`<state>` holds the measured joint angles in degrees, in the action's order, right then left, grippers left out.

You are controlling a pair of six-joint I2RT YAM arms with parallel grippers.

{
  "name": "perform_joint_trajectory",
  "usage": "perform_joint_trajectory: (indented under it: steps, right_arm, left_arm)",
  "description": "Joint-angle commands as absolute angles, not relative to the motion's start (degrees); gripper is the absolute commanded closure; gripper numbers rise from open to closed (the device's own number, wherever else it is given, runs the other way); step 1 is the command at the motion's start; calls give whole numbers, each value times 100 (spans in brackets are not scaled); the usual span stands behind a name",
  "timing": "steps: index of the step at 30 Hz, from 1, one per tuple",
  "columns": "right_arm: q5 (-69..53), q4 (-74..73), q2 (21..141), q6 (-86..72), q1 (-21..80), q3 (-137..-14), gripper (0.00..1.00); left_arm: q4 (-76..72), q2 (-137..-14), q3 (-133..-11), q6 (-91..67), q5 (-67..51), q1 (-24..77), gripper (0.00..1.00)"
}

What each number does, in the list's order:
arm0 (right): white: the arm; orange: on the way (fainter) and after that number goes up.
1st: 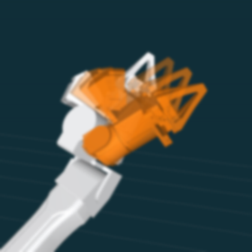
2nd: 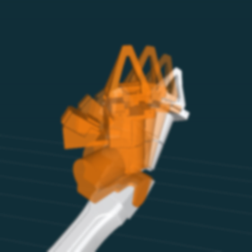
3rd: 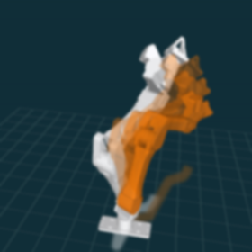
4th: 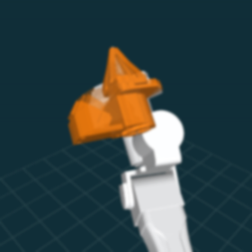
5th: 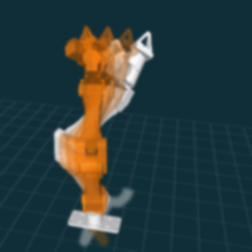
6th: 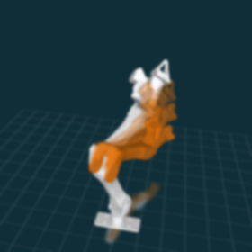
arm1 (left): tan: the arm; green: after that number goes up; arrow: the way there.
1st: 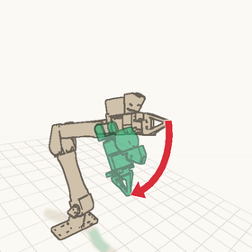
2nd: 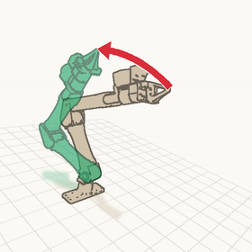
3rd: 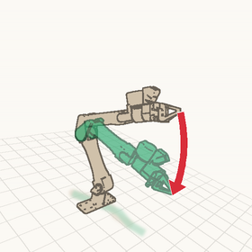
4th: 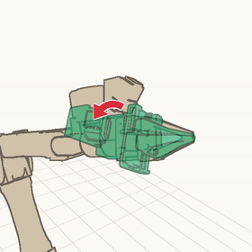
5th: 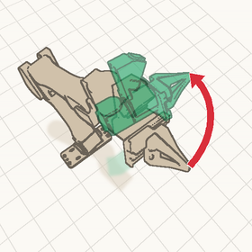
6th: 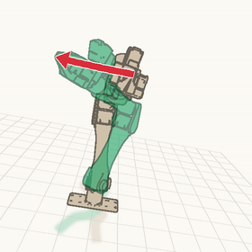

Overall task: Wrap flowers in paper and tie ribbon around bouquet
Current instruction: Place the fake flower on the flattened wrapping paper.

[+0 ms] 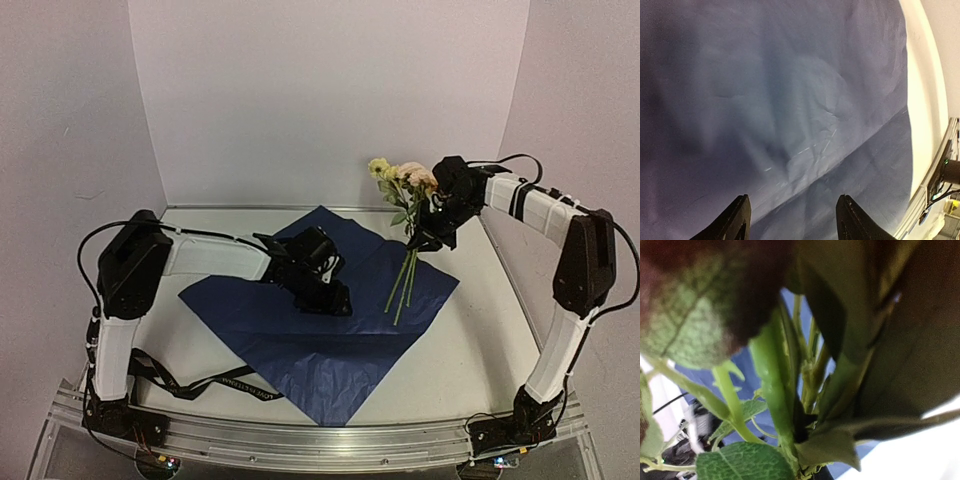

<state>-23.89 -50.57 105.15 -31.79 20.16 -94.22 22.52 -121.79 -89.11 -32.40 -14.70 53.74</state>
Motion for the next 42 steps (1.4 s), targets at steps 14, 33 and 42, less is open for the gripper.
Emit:
perform_joint_trajectory:
  steps: [14,33,42]
  right_arm:
    - [-3219,-4333,12940,-2671,3111,-11973,100]
    - [-2862,-5080,14442,-2195,3377,-13322,99]
    - [-2779,-5150,14128,-2233,3391,-13168,45]
  left_arm:
    - [2026,-10571,-6612,-2898,-1605,3525,59]
    - [2087,-11057,-6669,-2779,-1592,3490,60]
    - [2135,-11033,-6677,-2751,-1538,3454,60]
